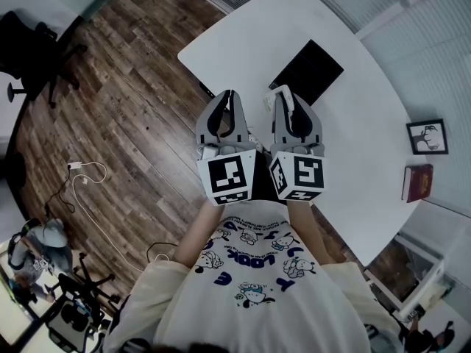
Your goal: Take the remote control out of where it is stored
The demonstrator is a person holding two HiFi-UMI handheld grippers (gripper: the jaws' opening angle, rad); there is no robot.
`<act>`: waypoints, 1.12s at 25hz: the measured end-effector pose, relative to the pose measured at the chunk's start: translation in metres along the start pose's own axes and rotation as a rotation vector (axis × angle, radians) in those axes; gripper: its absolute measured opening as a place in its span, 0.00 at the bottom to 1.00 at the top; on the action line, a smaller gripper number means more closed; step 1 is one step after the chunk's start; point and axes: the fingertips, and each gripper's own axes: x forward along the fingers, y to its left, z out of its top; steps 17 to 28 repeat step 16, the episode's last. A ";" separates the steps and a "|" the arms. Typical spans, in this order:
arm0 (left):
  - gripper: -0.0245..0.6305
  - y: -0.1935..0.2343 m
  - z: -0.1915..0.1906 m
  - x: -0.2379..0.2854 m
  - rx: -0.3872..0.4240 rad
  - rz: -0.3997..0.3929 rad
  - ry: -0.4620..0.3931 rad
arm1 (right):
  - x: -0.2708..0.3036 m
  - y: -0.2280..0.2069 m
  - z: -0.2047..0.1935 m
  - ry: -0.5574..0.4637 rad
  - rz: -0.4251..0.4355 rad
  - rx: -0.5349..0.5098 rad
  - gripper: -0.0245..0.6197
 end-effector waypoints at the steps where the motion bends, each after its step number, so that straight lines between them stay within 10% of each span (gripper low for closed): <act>1: 0.08 0.000 0.000 0.000 0.001 -0.001 0.000 | 0.000 0.000 0.000 -0.001 0.000 0.000 0.17; 28: 0.07 -0.011 0.000 -0.002 0.007 -0.001 -0.003 | -0.008 -0.007 0.000 -0.010 0.003 -0.003 0.17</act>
